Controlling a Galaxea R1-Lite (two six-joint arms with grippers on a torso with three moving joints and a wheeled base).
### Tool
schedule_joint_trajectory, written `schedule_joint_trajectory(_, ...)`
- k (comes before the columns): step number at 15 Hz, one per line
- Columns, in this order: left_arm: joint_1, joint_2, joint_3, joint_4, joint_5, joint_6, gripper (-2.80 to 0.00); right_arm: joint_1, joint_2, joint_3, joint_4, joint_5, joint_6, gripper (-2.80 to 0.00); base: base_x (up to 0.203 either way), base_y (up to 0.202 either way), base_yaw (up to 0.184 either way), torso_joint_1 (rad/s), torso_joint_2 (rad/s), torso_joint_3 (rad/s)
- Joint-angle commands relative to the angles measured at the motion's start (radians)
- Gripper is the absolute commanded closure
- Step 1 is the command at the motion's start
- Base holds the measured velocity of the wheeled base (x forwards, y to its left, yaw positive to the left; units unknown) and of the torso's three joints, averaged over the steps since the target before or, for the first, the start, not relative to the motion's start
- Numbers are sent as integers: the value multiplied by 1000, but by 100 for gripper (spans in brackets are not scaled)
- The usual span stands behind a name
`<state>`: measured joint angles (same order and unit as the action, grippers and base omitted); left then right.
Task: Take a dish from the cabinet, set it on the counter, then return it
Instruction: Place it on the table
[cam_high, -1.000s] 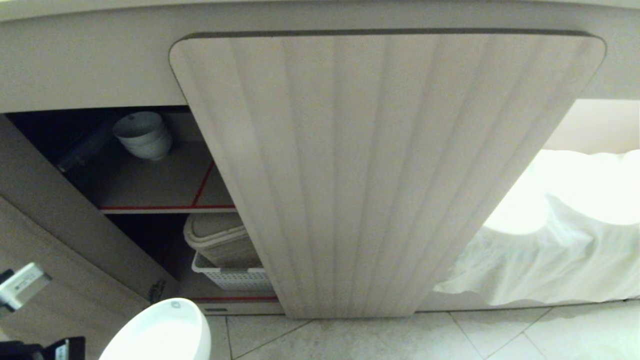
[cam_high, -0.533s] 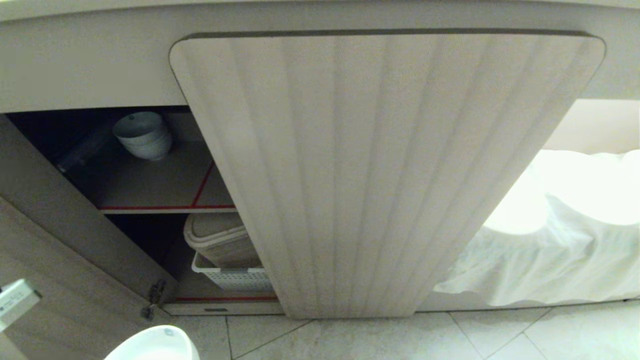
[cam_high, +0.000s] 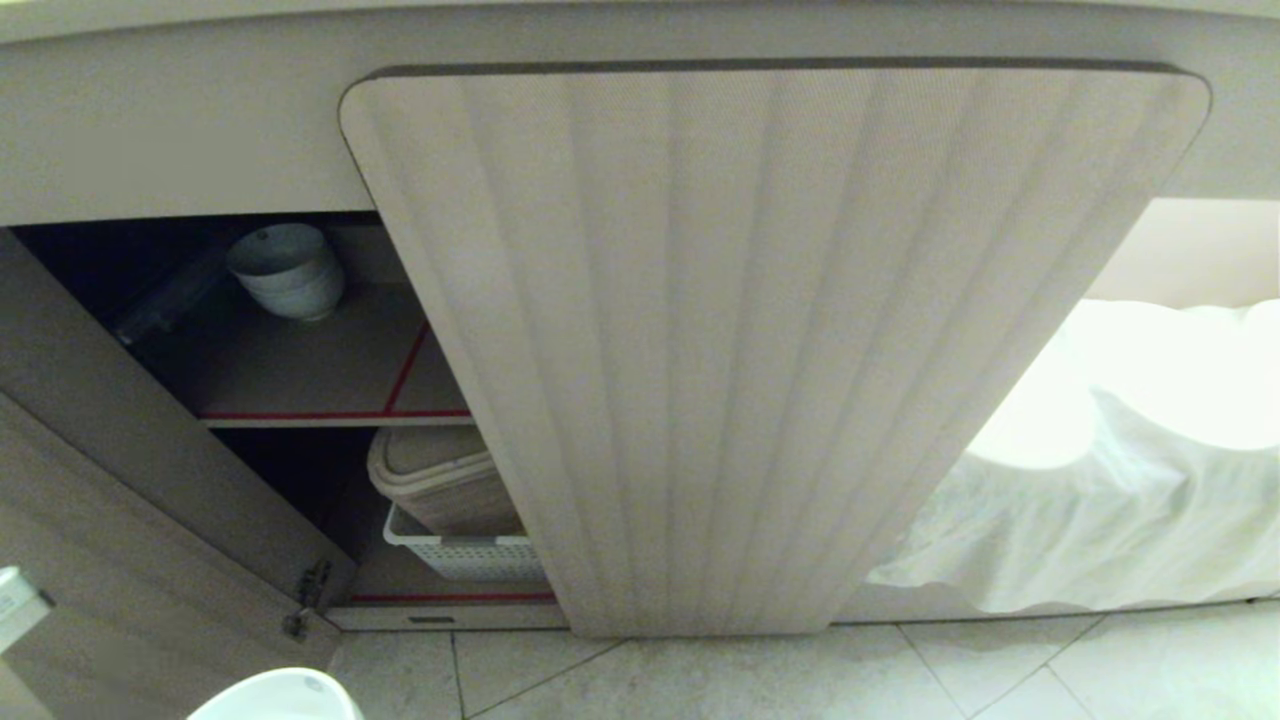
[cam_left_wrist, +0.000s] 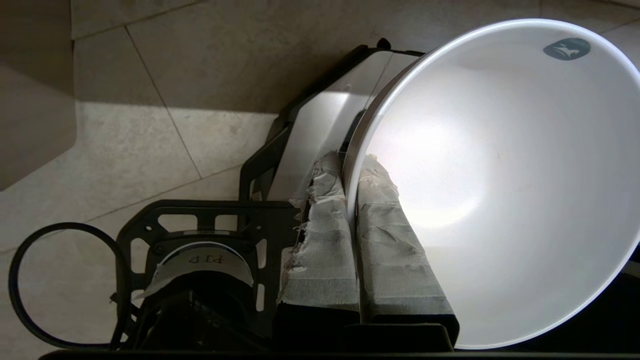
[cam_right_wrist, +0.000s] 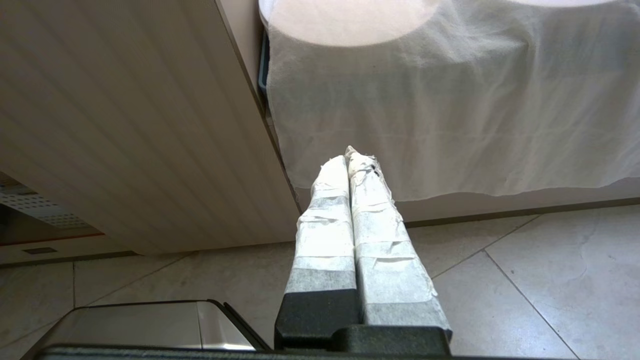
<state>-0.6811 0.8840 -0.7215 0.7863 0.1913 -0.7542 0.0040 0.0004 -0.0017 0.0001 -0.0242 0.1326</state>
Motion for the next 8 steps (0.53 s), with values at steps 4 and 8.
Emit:
schedule_joint_trajectory(4,-2,1,1,4,5,-2,0,1,0,0,0,0,1,0,0,0,0,0,0,0)
schedule_joint_trajectory(8,-2,4,1,-1,4,-2,0,1,0,0,0,0,1,0,0,0,0,0,0,0)
